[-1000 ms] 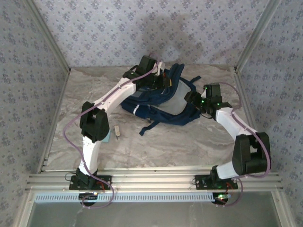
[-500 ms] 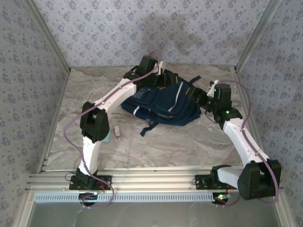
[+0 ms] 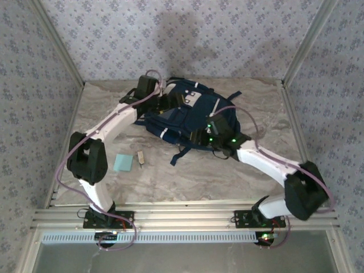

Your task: Pack books, pencil case, and school supplies into a backpack

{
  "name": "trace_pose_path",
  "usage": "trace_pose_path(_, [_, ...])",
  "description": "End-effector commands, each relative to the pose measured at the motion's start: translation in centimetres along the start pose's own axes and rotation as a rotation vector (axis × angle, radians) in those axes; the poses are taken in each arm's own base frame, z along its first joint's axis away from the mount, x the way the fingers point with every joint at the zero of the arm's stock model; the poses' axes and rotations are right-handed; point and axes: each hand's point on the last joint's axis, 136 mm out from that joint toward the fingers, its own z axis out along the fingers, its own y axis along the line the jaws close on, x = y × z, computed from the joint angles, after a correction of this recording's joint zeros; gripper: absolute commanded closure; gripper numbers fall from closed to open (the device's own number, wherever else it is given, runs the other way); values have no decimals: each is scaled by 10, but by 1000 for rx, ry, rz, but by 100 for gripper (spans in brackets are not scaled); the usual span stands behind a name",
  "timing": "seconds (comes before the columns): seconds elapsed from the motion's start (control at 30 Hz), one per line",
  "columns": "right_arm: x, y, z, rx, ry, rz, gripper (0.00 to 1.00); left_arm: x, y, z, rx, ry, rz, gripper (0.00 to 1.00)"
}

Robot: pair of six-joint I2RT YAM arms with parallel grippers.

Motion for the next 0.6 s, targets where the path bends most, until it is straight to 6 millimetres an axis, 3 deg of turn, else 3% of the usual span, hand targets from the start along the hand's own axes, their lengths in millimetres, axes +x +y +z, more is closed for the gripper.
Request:
trace_pose_path(0.0, [-14, 19, 14, 28, -39, -40, 45, 4, 27, 0, -60, -11, -15, 10])
trace_pose_path(0.13, [-16, 26, 33, 54, -29, -56, 45, 22, 53, 12, -91, 17, -123, 11])
trace_pose_path(0.57, [-9, 30, 64, 91, -6, -43, 46, 50, 87, 38, -30, -53, -499, 14])
